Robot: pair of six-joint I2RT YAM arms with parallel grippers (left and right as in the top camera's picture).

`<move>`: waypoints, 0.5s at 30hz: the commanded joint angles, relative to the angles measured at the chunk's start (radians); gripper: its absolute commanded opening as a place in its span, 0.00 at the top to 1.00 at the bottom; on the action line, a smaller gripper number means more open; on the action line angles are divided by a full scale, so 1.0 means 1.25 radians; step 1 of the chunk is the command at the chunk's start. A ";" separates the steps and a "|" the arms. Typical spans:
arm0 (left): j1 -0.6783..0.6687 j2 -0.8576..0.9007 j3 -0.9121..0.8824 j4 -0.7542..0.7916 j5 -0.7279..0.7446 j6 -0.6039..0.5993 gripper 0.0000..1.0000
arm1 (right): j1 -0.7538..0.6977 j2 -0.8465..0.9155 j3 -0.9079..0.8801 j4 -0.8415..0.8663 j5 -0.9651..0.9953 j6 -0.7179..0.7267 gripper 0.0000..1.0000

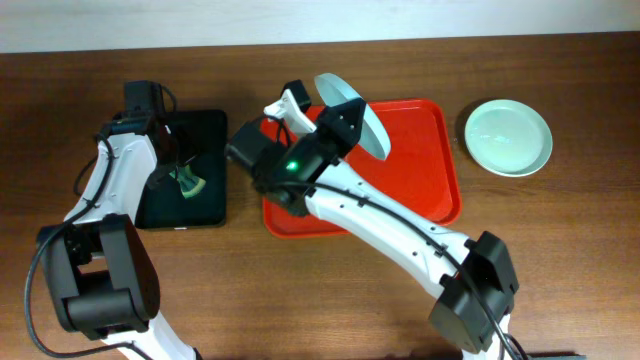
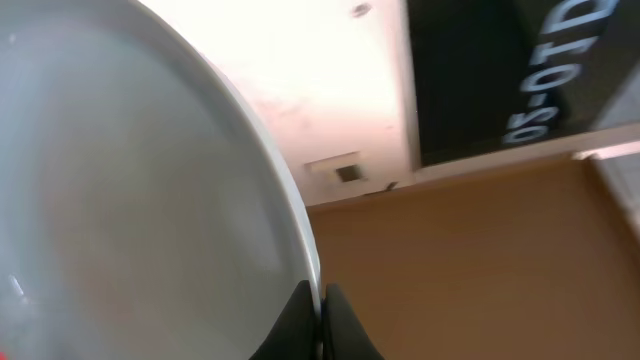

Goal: Clean dirty plates on tray and stack at the side

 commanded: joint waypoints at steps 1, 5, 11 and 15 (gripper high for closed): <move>0.004 -0.016 0.012 -0.001 0.006 0.002 0.01 | -0.113 -0.015 0.013 0.014 -0.320 0.033 0.96; 0.004 -0.016 0.012 -0.001 0.006 0.002 0.01 | -0.411 -0.006 0.013 0.079 -1.045 0.036 0.96; 0.004 -0.016 0.012 -0.001 0.006 0.002 0.01 | -0.829 0.058 0.002 0.086 -1.511 0.036 0.96; 0.004 -0.016 0.012 -0.001 0.006 0.002 0.01 | -1.022 0.099 -0.046 0.136 -1.510 0.083 0.96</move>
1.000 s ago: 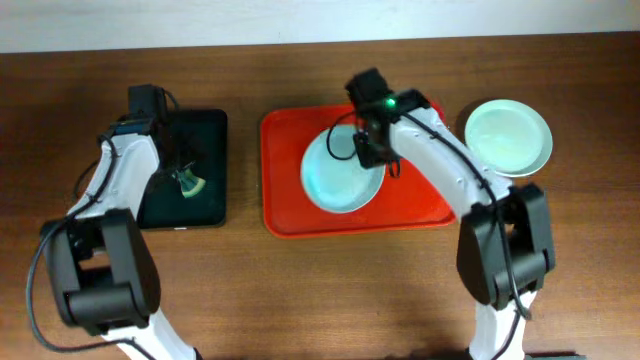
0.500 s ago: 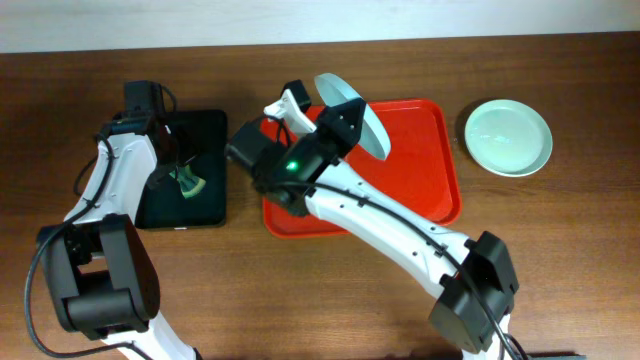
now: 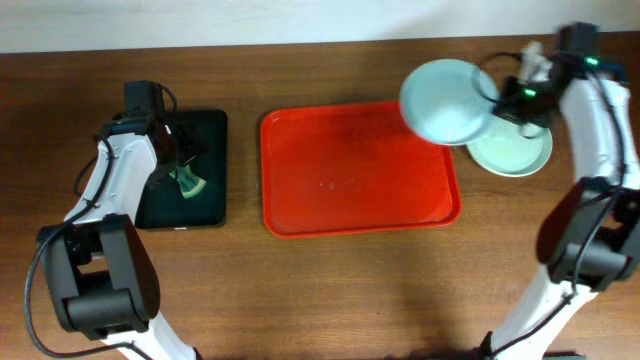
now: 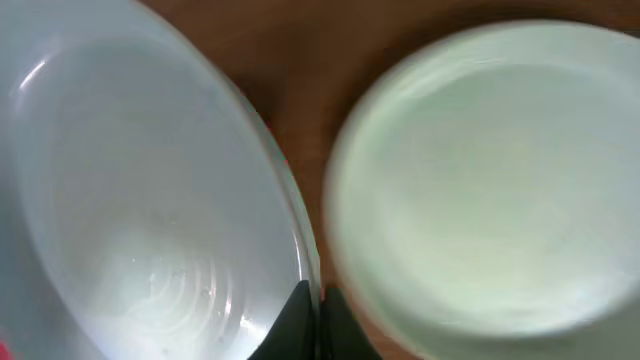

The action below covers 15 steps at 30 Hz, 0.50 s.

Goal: Clean dirty plates on tray and stack at the side

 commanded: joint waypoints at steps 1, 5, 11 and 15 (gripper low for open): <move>0.004 -0.016 0.012 -0.001 0.006 0.002 0.01 | -0.111 0.032 -0.029 0.025 -0.067 0.059 0.96; 0.004 -0.016 0.012 -0.001 0.006 0.002 0.01 | -0.181 0.039 -0.031 0.038 -0.009 0.059 0.96; 0.004 -0.016 0.012 -0.001 0.006 0.002 0.01 | -0.176 0.039 -0.097 0.080 0.083 0.064 0.88; 0.004 -0.016 0.012 -0.001 0.006 0.002 0.01 | -0.176 0.032 -0.117 0.083 0.098 0.064 0.03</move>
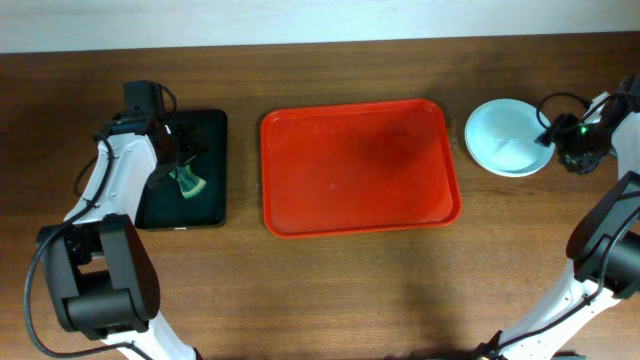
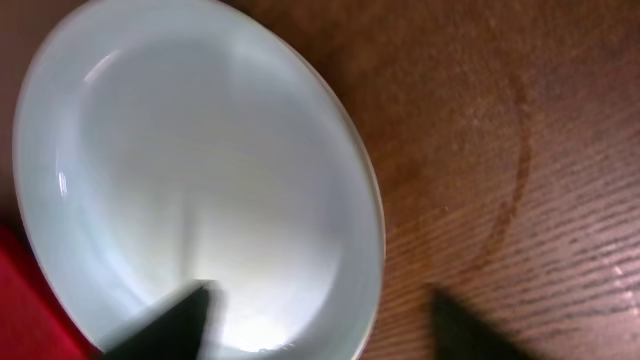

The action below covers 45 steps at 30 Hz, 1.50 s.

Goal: Clean dirty plates on tray and stack at the side

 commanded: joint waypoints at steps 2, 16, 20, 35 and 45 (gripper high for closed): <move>0.004 -0.016 0.012 -0.001 0.006 0.002 0.01 | 0.002 -0.038 0.013 -0.050 0.018 -0.005 0.01; 0.004 -0.016 0.012 -0.001 0.006 0.002 0.01 | 0.193 -0.826 -0.270 -0.302 0.019 0.036 0.01; 0.004 -0.016 0.012 -0.001 0.006 0.002 0.01 | 0.202 -0.913 -0.270 -0.313 0.019 0.036 0.01; 0.004 -0.016 0.012 -0.001 0.006 0.002 0.01 | 0.435 -1.171 -0.474 -0.071 0.084 0.027 0.01; 0.004 -0.016 0.012 -0.001 0.006 0.002 0.01 | 0.461 -1.570 -0.927 0.246 0.123 0.027 0.01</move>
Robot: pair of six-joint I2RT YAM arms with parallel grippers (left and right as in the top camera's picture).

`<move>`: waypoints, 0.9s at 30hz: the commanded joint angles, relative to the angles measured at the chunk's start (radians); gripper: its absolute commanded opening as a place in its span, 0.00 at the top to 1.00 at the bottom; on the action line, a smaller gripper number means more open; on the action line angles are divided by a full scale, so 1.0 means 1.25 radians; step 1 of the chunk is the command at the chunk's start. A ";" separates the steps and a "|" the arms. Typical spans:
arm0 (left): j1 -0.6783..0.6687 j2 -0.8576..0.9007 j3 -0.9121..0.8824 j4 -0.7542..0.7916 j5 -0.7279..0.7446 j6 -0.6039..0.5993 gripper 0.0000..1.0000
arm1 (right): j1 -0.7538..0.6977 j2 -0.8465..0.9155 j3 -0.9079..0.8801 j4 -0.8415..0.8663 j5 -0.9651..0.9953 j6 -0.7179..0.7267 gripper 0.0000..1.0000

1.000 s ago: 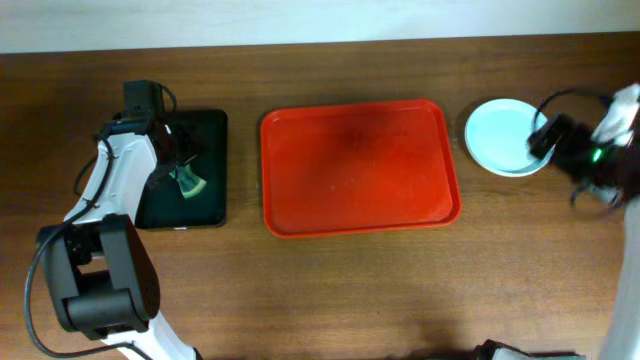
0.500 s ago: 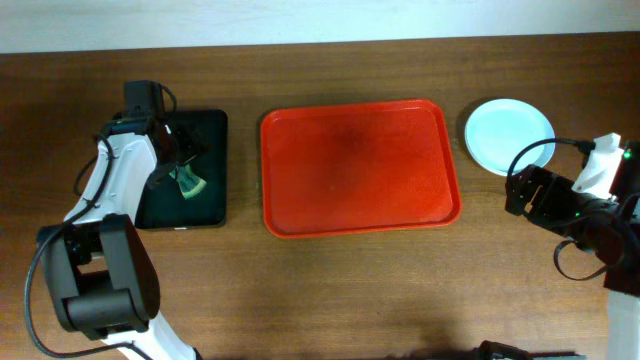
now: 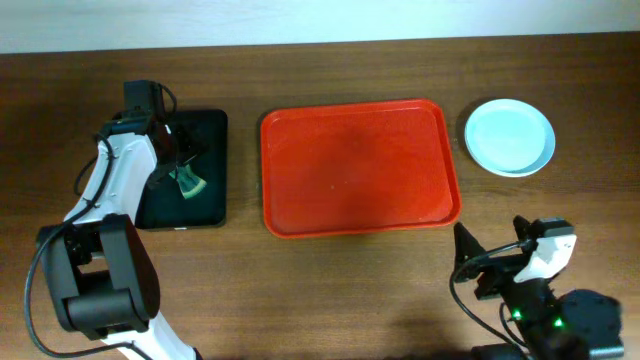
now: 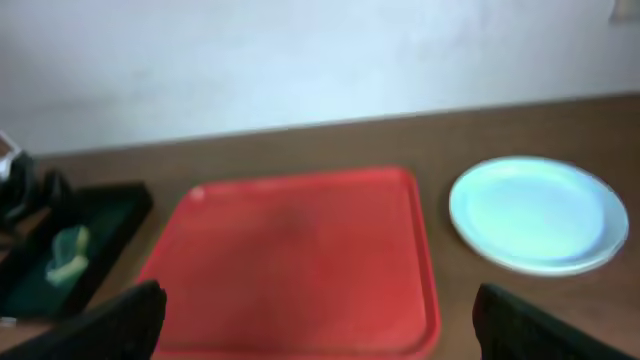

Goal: Clean dirty plates on tray and stack at the side

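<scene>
Two pale blue-green plates sit stacked (image 3: pixel 509 137) on the table to the right of the red tray (image 3: pixel 300 225); the right wrist view shows the stack (image 4: pixel 538 212) and the bare tray (image 4: pixel 290 250). My right gripper (image 3: pixel 490 252) is open at the table's near edge, in front of the tray's right corner, holding nothing; its fingers frame the wrist view (image 4: pixel 320 315). My left gripper (image 3: pixel 180 165) hangs over the black tray (image 3: pixel 210 205) with a green sponge (image 3: pixel 188 185) at its tips. Its dark fingers blend into that tray.
Brown wooden table (image 3: pixel 350 290). The black tray lies left of the red one, with a narrow strip of table between them. A white wall runs along the far edge.
My right gripper was open beside the plate stack at the far right. It is now back at the table's near edge, still open. The plates stay stacked. The left arm is unmoved.
First my right gripper held a tilted plate over the red tray's far left part. Then it held that plate next to the plate lying right of the tray. Then the plate lay on that one with the gripper open beside it. Now the gripper is pulled back.
</scene>
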 commanded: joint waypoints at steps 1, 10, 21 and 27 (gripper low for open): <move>0.004 -0.016 0.011 0.000 0.006 0.002 0.01 | -0.013 -0.086 -0.128 0.117 0.019 0.003 0.01; 0.004 -0.016 0.011 0.000 0.006 0.002 0.01 | -0.012 -0.202 -0.426 0.463 0.020 0.006 0.02; 0.004 -0.016 0.011 0.000 0.006 0.002 0.01 | -0.012 -0.202 -0.494 0.534 0.121 0.006 0.01; 0.004 -0.016 0.011 -0.001 0.006 0.002 0.01 | -0.011 -0.202 -0.511 0.573 0.124 0.003 0.01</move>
